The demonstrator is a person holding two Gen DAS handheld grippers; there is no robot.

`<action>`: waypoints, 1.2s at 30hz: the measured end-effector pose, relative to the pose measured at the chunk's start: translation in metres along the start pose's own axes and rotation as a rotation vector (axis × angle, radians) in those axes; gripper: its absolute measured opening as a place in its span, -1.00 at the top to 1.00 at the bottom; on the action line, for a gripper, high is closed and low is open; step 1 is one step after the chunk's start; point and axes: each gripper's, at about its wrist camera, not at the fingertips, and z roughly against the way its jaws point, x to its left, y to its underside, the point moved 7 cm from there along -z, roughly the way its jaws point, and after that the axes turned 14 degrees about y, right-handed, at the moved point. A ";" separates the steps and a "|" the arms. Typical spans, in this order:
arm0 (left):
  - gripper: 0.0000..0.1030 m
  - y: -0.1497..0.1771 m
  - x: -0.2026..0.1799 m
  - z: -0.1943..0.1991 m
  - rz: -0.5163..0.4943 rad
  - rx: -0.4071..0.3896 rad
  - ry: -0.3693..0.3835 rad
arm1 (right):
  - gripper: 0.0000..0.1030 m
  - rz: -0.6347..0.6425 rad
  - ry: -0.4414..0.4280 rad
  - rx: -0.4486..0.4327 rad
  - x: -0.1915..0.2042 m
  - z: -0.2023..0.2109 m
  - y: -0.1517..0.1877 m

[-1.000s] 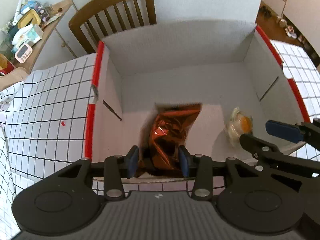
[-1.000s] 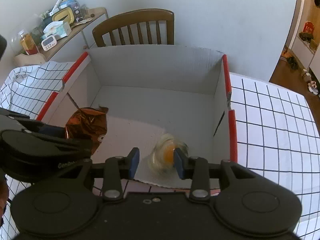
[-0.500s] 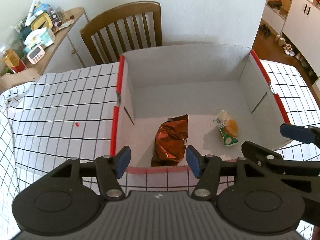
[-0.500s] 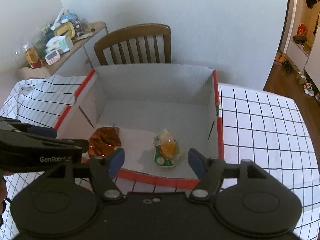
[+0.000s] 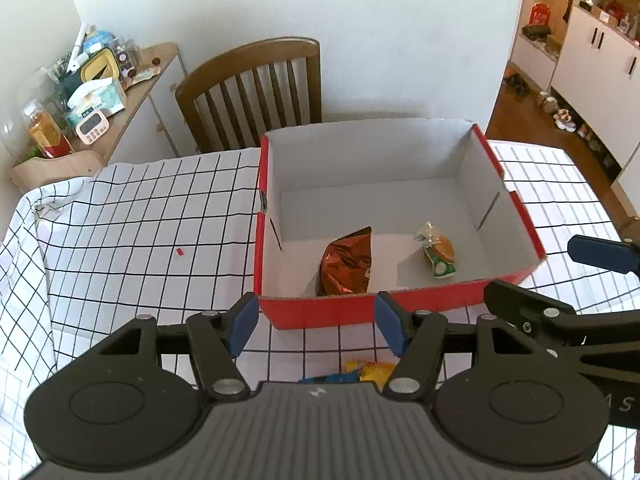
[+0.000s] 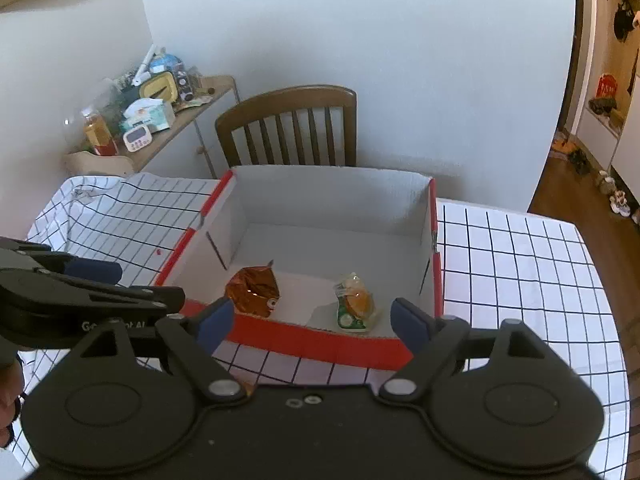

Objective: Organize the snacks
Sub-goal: 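Open both tools to drop the pastry and bun in the box, then move both tools back to the remaining snacks on the table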

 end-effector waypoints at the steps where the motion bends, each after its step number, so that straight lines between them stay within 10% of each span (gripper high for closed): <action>1: -0.23 0.002 -0.001 0.004 -0.001 -0.005 0.004 | -0.67 0.004 0.000 -0.006 0.001 0.005 0.001; 23: -0.57 0.079 -0.015 0.086 -0.046 -0.084 0.090 | -0.96 0.022 -0.104 -0.077 0.013 0.098 0.049; 36: -0.82 0.165 -0.004 0.060 0.089 0.041 0.132 | -0.99 0.048 -0.158 0.028 0.024 0.105 0.136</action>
